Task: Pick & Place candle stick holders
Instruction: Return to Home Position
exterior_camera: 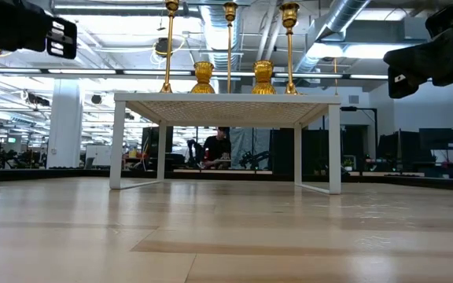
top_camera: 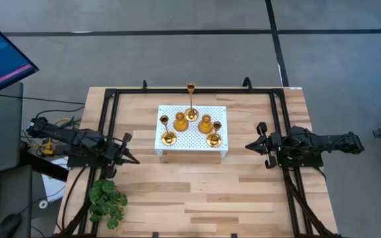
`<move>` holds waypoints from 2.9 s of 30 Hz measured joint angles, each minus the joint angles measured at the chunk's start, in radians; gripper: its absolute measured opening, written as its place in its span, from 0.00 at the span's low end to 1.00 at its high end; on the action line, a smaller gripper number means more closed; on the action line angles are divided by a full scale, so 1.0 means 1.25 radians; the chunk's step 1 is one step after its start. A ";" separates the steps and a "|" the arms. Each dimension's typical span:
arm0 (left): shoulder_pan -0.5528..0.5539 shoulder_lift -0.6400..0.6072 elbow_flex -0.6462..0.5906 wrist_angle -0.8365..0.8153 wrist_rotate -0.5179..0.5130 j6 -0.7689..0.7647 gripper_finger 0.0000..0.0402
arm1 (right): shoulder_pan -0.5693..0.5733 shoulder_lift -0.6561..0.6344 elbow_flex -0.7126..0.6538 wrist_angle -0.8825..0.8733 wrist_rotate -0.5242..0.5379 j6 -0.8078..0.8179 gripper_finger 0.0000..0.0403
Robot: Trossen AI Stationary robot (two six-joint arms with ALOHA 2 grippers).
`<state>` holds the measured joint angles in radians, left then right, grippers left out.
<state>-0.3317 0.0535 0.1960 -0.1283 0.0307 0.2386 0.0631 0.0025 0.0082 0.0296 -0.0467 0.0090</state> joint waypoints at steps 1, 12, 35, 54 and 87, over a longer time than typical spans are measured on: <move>0.000 0.000 -0.009 0.008 0.000 -0.008 0.02 | 0.000 0.000 0.000 0.000 0.000 0.000 0.00; 0.000 0.000 -0.147 0.135 -0.080 -0.066 0.02 | 0.000 0.000 0.000 -0.011 0.000 -0.007 0.00; 0.000 0.002 -0.147 0.158 -0.111 -0.054 0.02 | 0.000 0.000 0.000 -0.013 0.000 -0.007 0.00; 0.000 0.002 -0.147 0.162 -0.111 -0.054 0.02 | 0.000 0.000 0.000 -0.014 0.000 -0.007 0.00; 0.000 0.002 -0.147 0.164 -0.111 -0.054 0.02 | 0.000 0.000 0.000 -0.014 -0.001 -0.007 0.00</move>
<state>-0.3316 0.0559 0.0116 0.0772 -0.1078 0.1711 0.0631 0.0025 0.0082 0.0120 -0.0475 0.0006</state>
